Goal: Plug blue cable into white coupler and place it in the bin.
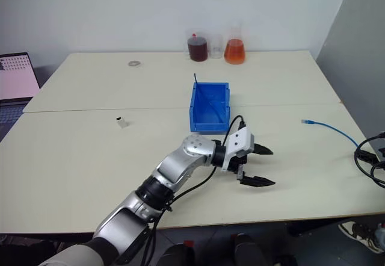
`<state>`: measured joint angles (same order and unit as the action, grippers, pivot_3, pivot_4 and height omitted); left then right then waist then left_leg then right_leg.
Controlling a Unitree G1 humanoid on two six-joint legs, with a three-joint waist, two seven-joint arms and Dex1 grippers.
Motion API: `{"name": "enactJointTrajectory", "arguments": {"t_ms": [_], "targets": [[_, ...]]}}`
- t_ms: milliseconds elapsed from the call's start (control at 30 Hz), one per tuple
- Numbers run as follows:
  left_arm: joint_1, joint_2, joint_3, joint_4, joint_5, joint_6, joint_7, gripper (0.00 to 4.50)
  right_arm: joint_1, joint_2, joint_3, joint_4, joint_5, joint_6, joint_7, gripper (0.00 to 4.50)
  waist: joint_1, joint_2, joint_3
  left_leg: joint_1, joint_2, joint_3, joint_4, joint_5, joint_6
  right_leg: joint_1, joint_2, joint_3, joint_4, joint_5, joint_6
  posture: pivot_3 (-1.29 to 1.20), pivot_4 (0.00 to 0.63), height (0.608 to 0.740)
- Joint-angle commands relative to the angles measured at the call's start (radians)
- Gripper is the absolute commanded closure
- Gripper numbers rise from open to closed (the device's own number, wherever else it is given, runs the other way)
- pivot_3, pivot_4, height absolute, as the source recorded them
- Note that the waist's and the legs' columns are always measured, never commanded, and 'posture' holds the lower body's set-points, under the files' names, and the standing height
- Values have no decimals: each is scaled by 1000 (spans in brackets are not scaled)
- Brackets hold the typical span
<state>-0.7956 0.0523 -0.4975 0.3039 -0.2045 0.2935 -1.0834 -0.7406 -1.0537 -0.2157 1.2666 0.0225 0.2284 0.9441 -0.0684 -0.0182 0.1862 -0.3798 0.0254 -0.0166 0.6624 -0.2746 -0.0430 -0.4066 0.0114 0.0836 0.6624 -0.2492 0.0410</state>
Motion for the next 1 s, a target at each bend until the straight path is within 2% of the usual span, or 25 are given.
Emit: {"name": "enactJointTrajectory", "arguments": {"t_ms": [33,233,600,1000], "targets": [[-42,-51,9,73,17,-46,-8,0,-11,1,-16,-4,22,-20,26,24,-5,0,0,1,0,1,0,0,0,0,1,3,0,0,0,0,150,740],[-31,-78,8,82,34,-46,-9,0,-14,44,-2,12,8,-73,19,24,-16,0,0,2,-1,6,0,0,0,0,1,9,-1,1,4,0,150,740],[-3,-46,17,9,30,7,-9,0,-17,78,-14,41,7,-88,-102,24,-16,0,0,4,-1,9,0,0,1,0,1,13,-1,2,6,0,150,740],[-12,-37,19,-16,20,41,-27,0,-20,118,-100,60,89,58,-159,24,-16,-1,1,4,-1,11,1,0,1,0,1,13,-1,3,7,0,150,740]]}}
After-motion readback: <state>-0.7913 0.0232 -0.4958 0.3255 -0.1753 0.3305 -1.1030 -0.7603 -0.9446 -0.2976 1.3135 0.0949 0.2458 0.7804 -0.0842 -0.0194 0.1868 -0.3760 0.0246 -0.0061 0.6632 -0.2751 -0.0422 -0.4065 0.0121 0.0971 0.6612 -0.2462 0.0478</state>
